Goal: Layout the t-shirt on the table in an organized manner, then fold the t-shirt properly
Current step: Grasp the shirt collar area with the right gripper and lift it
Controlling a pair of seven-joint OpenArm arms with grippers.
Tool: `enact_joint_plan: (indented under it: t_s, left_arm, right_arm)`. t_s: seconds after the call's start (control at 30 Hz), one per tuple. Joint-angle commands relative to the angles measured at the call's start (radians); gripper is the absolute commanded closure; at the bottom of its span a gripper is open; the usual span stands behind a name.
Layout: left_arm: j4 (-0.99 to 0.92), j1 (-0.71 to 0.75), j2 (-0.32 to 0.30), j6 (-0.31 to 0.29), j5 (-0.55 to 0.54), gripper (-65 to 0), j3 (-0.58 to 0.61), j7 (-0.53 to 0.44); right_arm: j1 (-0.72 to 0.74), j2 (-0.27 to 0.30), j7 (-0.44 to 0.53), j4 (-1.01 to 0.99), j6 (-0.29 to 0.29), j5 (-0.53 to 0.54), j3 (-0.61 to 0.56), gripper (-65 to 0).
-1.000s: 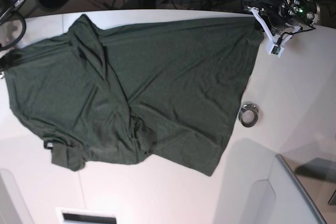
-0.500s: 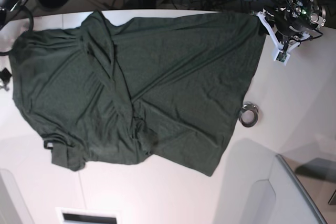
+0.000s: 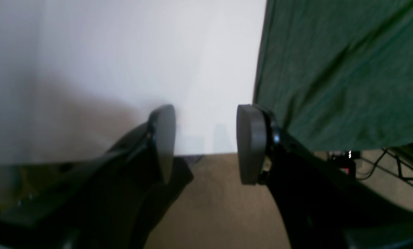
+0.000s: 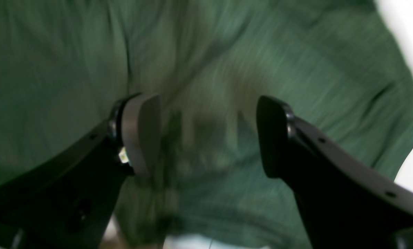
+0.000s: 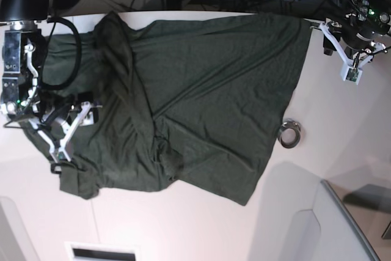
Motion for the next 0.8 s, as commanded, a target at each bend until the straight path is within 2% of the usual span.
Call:
enact_joint_plan:
  t_s: [0.0,0.13,0.27,0.43,0.77]
  left_arm:
    - [0.016,0.006,-0.010,-0.001,0.001,-28.5,-0.002,-0.004]
    - [0.010,0.000,0.029,-0.001,0.011,-28.3,-0.002,-0.009]
    - [0.010,-0.005,0.027,-0.001,0.011,-28.3,-0.003,-0.009]
    - [0.009,-0.016,0.023,-0.001,0.011,-28.3,-0.011,-0.009]
    - [0.009,-0.014,0.009,-0.001,0.011,-28.3,-0.011,-0.009]
  right_arm:
    - [-0.012,0.010,-0.014,0.032,-0.002,-0.003,0.010,-40.5]
    - [-0.150,-0.025,-0.008,0.116,-0.002,-0.017,0.010,-40.8]
    - [-0.216,-0.065,-0.005,0.132,-0.002,-0.055,0.008,-41.1]
    - [-0.237,-0.091,-0.004,0.127,-0.002,-0.093,0.007,-41.3]
    - [-0.237,-0.097,0.033,0.041,-0.002,-0.092,0.007,-40.4]
